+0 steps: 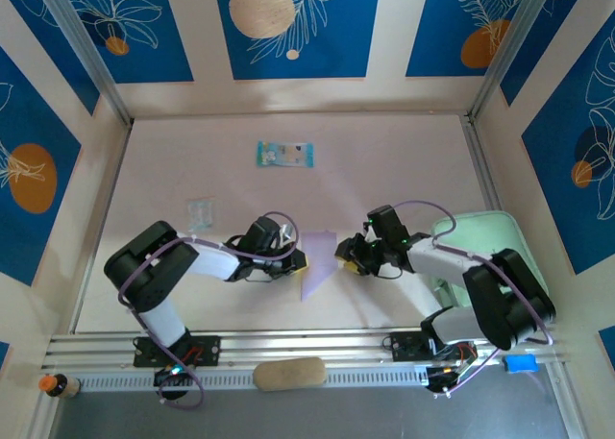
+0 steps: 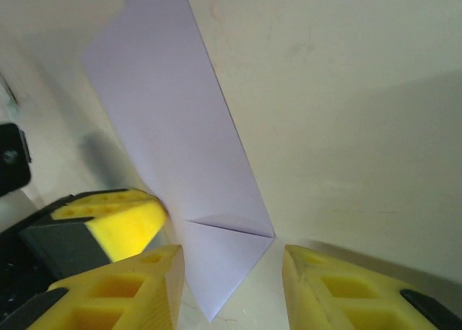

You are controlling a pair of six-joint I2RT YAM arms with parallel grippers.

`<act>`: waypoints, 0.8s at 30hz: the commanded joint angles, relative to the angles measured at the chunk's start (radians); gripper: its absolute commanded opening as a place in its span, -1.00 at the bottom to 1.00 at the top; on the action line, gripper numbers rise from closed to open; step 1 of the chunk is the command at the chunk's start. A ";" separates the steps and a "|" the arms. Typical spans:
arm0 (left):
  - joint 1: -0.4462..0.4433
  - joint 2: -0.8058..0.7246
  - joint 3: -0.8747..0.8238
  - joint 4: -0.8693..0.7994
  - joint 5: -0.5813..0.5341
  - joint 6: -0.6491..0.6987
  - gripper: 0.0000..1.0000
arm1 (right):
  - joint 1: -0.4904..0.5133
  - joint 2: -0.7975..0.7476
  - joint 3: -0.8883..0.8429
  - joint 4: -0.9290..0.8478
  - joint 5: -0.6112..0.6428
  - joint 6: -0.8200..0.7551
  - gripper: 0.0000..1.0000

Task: Fold a paper plane with a square sheet of paper (pick it up from the middle)
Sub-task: Perform the fifth fold on the wing at the bottom-center of the table.

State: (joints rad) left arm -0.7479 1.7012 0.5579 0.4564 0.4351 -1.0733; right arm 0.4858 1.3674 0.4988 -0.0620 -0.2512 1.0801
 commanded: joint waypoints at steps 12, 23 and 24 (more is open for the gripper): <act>0.010 0.056 -0.034 -0.086 -0.024 -0.001 -1.00 | 0.026 0.131 0.062 0.063 -0.101 -0.017 -0.31; 0.011 0.054 -0.026 -0.097 -0.024 0.007 -1.00 | 0.041 0.122 0.073 0.088 -0.093 -0.017 -0.27; 0.010 0.054 -0.026 -0.098 -0.024 0.006 -1.00 | 0.039 0.119 0.073 0.101 -0.099 -0.020 -0.26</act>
State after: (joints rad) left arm -0.7433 1.7050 0.5560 0.4644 0.4458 -1.0763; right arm 0.5243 1.5074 0.5571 0.0154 -0.3195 1.0729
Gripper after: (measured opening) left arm 0.041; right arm 0.366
